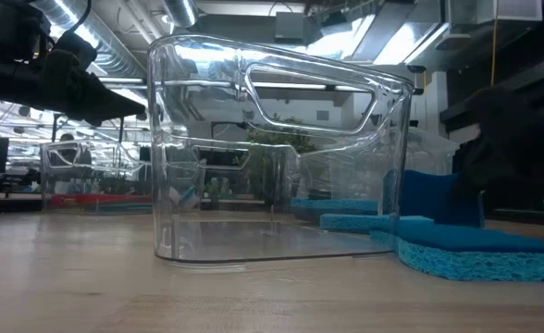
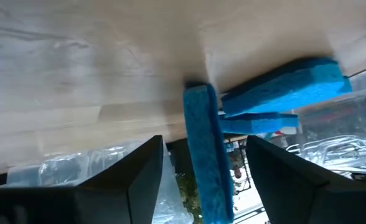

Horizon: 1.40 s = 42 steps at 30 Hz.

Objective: Pick & Place Kitchen Sink Supplies
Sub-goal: Put the sponge into the bottom transparent bin

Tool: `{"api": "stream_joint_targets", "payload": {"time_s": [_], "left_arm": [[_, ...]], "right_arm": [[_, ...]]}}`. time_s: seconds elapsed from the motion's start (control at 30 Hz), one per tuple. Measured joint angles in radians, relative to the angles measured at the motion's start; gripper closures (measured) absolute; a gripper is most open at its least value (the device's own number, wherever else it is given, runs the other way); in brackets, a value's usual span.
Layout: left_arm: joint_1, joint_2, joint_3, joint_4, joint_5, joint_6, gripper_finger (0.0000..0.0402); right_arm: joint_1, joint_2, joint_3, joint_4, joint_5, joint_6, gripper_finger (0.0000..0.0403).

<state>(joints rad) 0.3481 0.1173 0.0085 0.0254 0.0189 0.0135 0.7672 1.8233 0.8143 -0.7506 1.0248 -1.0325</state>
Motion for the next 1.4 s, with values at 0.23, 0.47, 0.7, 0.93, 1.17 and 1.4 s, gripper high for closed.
{"api": "stream_joint_targets", "payload": {"time_s": [0.23, 0.47, 0.7, 0.93, 1.17, 1.4], "left_arm": [[0.000, 0.000, 0.000, 0.000, 0.000, 0.000, 0.0400], [0.000, 0.000, 0.000, 0.000, 0.000, 0.000, 0.0400], [0.000, 0.000, 0.000, 0.000, 0.000, 0.000, 0.0400], [0.000, 0.000, 0.000, 0.000, 0.000, 0.000, 0.0400], [0.000, 0.000, 0.000, 0.000, 0.000, 0.000, 0.0400], [0.000, 0.000, 0.000, 0.000, 0.000, 0.000, 0.0400]], "right_arm": [[-0.038, 0.000, 0.000, -0.001, -0.026, -0.001, 0.0177], [-0.073, 0.000, 0.000, -0.001, -0.042, -0.047, 0.0212], [-0.080, 0.000, 0.000, 0.037, -0.057, -0.080, 0.0313], [-0.080, 0.000, 0.000, 0.155, 0.004, -0.065, 0.0388], [-0.073, 0.000, 0.047, 0.163, 0.083, 0.154, 0.0379], [-0.076, -0.002, 0.162, 0.109, 0.082, 0.532, 0.0381]]}}
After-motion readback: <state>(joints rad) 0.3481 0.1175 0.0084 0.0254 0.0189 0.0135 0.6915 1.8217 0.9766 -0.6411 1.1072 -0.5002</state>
